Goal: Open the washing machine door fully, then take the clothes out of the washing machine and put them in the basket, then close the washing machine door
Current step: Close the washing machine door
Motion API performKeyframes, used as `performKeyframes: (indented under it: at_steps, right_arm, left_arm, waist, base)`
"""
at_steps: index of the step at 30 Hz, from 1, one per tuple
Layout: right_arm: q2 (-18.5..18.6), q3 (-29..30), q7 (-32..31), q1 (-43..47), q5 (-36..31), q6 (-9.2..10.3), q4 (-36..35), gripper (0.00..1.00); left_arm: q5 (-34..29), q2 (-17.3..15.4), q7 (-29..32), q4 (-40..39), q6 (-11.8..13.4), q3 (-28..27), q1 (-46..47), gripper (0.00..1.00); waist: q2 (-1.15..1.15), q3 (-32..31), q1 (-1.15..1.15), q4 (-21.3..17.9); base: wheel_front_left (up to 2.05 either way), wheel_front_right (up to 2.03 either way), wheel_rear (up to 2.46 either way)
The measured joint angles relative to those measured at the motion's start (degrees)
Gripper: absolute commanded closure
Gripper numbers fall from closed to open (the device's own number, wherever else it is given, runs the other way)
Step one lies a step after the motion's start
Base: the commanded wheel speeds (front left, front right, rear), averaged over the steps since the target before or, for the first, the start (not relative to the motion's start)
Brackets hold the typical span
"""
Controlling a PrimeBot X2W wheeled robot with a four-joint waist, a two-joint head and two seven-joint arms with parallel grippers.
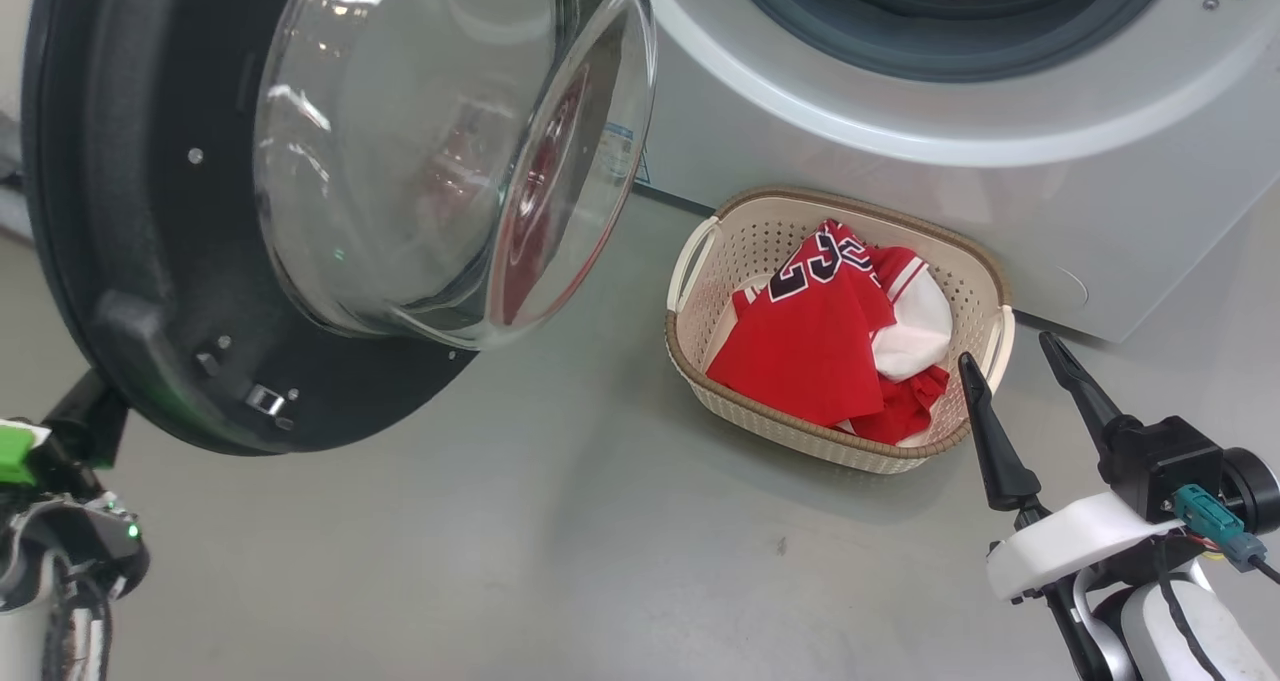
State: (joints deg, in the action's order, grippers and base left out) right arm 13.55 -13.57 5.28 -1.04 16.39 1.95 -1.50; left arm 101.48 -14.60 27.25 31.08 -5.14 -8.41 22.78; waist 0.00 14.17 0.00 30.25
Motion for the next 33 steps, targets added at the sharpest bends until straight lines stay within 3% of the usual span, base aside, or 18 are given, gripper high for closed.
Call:
performKeyframes:
  at_steps: [4, 17, 33]
  right_arm:
    - [-0.1, 0.0, 0.02, 0.01, 0.01, 0.16, 0.0, 0.0]
    - [-1.05, -0.13, 0.59, 0.41, 0.2, 0.29, 0.16, 0.0]
    - [-3.32, -1.32, 2.18, 0.38, 0.9, 0.29, 1.31, 0.0]
  left_arm:
    - [0.37, 1.94, 1.89, -1.12, -0.71, 1.35, -0.12, 1.0]
    - [0.4, 1.87, 8.89, -6.53, -1.72, 4.65, -4.19, 1.0]
    - [1.07, 4.57, 16.31, -17.94, -1.75, 8.18, -9.87, 1.0]
  waist:
    - [0.0, -0.16, 0.0, 0.02]
    - [0.0, -1.37, 0.0, -0.79]
    - [0.0, -2.6, 0.0, -6.24]
  base:
    - [0.0, 0.0, 0.0]
    - [0.0, 0.0, 0.0]
    - [0.0, 0.0, 0.0]
